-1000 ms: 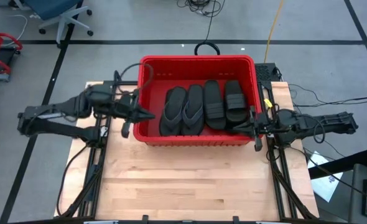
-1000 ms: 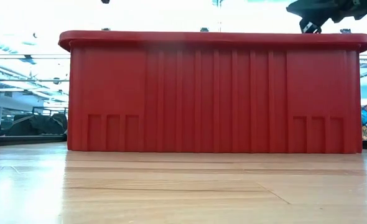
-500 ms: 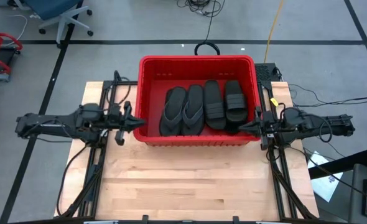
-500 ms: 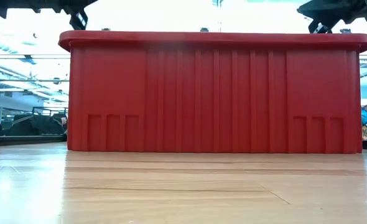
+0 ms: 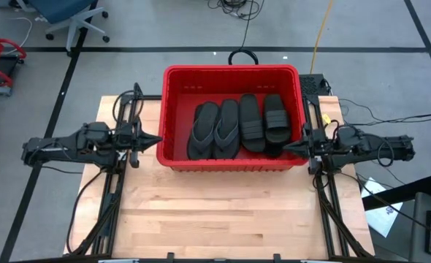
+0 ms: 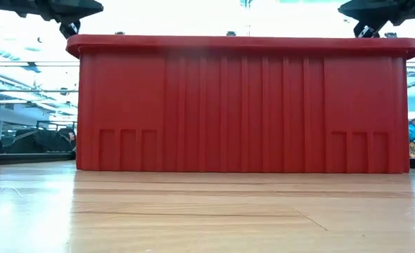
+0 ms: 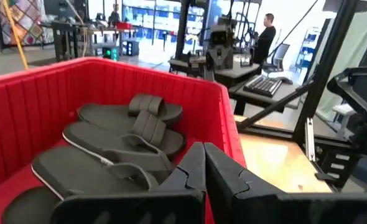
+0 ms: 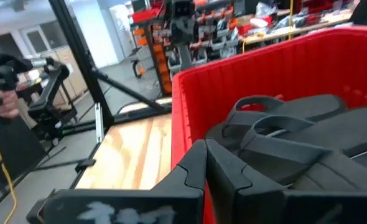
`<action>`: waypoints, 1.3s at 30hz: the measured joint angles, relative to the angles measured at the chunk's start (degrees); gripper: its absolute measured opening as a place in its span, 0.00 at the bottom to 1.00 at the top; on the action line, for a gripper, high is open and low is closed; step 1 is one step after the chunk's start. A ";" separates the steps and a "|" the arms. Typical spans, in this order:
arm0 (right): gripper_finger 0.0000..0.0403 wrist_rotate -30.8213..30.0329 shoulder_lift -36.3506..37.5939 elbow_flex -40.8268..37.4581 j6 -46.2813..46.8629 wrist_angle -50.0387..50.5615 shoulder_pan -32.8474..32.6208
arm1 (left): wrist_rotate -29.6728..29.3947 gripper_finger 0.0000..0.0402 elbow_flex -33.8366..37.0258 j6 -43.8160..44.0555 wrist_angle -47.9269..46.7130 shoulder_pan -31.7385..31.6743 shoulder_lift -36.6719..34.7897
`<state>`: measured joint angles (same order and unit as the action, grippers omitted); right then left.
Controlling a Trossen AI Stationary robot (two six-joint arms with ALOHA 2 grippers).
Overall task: Pick and place slides into bin
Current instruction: Return to Home Position
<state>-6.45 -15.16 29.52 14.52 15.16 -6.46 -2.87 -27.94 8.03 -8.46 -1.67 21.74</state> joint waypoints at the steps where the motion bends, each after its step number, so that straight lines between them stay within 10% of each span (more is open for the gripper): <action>1: 0.00 -0.73 0.35 0.00 0.00 -0.16 0.00 | 0.29 0.00 0.00 0.04 -0.67 0.00 -0.24; 39: 0.00 -1.04 1.27 0.00 4.31 -0.26 0.00 | 4.75 0.05 0.00 3.69 -3.42 0.00 0.00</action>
<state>-7.49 -13.89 29.52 18.83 14.90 -6.46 1.87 -27.94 11.73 -11.88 -1.67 21.74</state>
